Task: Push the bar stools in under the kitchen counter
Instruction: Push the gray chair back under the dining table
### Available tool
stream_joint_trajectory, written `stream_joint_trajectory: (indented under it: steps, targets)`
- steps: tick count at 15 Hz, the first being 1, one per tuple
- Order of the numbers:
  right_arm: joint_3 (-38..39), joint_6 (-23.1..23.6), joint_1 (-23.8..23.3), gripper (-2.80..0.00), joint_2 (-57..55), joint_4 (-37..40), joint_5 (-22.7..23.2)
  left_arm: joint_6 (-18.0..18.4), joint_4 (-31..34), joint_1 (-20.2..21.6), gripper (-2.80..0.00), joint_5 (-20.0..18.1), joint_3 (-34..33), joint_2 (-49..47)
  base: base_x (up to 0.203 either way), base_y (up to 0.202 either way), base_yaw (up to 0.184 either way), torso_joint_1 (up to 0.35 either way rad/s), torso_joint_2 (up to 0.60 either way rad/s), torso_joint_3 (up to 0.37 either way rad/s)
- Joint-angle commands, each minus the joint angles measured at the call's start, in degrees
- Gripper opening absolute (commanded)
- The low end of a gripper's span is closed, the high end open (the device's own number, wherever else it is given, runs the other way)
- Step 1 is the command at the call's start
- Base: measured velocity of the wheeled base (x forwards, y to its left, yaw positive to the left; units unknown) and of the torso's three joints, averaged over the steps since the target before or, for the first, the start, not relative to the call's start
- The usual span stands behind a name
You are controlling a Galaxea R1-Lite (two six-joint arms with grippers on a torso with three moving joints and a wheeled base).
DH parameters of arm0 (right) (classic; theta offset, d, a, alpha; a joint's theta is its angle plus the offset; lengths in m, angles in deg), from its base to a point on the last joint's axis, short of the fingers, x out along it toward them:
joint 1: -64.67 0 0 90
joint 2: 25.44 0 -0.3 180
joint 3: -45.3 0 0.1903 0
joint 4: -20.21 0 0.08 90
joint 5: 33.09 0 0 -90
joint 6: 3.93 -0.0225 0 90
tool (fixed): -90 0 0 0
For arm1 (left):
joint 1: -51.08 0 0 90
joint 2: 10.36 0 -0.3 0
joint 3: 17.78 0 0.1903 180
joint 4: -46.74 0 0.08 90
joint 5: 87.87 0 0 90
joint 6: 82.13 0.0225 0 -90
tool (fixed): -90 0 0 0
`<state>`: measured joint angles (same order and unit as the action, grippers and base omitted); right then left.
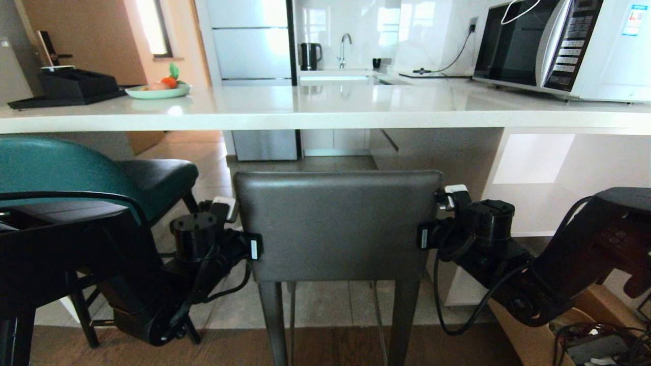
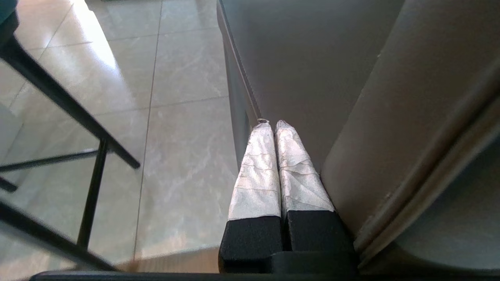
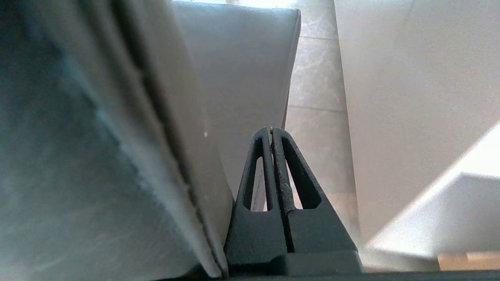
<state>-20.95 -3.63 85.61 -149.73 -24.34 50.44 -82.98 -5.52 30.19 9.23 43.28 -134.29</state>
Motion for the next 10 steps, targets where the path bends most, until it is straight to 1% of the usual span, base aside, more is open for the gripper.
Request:
stream_joint_trajectory:
  steps: [1,10]
  targets:
    - [0.08,0.05,0.06,-2.80,-0.28,-0.36,-0.12,0.06,-0.48,-0.19,-2.80,0.01,0.27,-0.08,0.192,0.000,0.002,0.003,0.00,0.002]
    - [0.08,0.05,0.06,-2.80,0.01,-0.38,-0.12,0.06,-0.48,-0.55,-2.80,0.01,-0.26,0.09,0.190,0.000,0.002,0.003,0.00,0.004]
